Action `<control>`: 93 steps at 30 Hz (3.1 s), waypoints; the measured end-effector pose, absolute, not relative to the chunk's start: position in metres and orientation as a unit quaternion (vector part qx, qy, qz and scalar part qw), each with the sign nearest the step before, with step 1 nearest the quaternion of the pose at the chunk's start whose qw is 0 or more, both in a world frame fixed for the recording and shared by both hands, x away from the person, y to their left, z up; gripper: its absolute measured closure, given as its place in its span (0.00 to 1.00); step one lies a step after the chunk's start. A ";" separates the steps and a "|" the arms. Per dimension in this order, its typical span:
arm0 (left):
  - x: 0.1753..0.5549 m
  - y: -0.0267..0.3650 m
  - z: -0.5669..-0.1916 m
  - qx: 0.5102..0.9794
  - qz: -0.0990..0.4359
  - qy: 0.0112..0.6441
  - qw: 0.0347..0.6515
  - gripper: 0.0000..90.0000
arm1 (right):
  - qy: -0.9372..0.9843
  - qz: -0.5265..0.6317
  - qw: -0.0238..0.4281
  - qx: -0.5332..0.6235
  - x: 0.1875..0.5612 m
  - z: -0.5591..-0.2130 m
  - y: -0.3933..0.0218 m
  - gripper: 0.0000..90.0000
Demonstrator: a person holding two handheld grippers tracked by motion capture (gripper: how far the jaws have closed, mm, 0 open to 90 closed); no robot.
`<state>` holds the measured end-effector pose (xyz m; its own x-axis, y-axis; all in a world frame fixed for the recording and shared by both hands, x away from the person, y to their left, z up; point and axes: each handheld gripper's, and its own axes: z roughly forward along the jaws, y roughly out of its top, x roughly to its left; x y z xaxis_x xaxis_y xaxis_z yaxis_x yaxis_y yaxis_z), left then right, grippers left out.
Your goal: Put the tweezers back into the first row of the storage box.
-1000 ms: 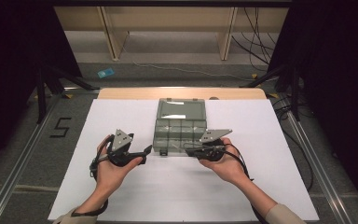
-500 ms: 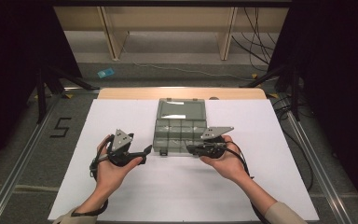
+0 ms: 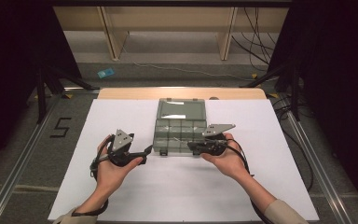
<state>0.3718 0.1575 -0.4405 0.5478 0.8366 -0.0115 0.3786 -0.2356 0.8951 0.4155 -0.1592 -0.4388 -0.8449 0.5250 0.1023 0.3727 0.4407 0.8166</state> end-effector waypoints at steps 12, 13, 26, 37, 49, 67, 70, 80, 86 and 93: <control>0.372 0.157 -0.441 0.747 0.245 0.406 0.465 0.20 | 0.838 0.463 0.092 0.275 0.424 -0.436 -0.162 1.00; 0.372 0.157 -0.441 0.747 0.243 0.406 0.466 0.20 | 0.839 0.462 0.090 0.275 0.425 -0.435 -0.162 1.00; 0.372 0.156 -0.441 0.747 0.243 0.405 0.468 0.20 | 0.833 0.465 0.100 0.283 0.436 -0.434 -0.163 1.00; 0.372 0.156 -0.441 0.747 0.241 0.405 0.468 0.20 | 0.827 0.471 0.100 0.289 0.444 -0.435 -0.165 1.00; 0.372 0.156 -0.441 0.747 0.242 0.404 0.469 0.20 | 0.824 0.469 0.110 0.298 0.450 -0.434 -0.167 1.00; 0.372 0.155 -0.442 0.746 0.240 0.407 0.469 0.20 | 0.820 0.470 0.112 0.307 0.456 -0.435 -0.170 1.00; 0.372 0.155 -0.442 0.746 0.239 0.407 0.469 0.20 | 0.819 0.470 0.115 0.308 0.458 -0.436 -0.171 1.00; 0.372 0.155 -0.442 0.748 0.241 0.404 0.469 0.20 | 0.817 0.471 0.117 0.313 0.462 -0.437 -0.172 1.00; 0.373 0.155 -0.442 0.748 0.241 0.404 0.468 0.20 | 0.817 0.470 0.115 0.315 0.464 -0.438 -0.172 1.00; 0.372 0.155 -0.442 0.746 0.240 0.406 0.469 0.20 | 0.814 0.472 0.116 0.319 0.467 -0.440 -0.174 1.00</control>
<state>0.3724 0.1548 -0.4417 0.5547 0.8317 -0.0234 0.3818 -0.2295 0.8953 0.4671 -0.1735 -0.4400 -0.7698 0.6282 0.1126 0.4099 0.3515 0.8417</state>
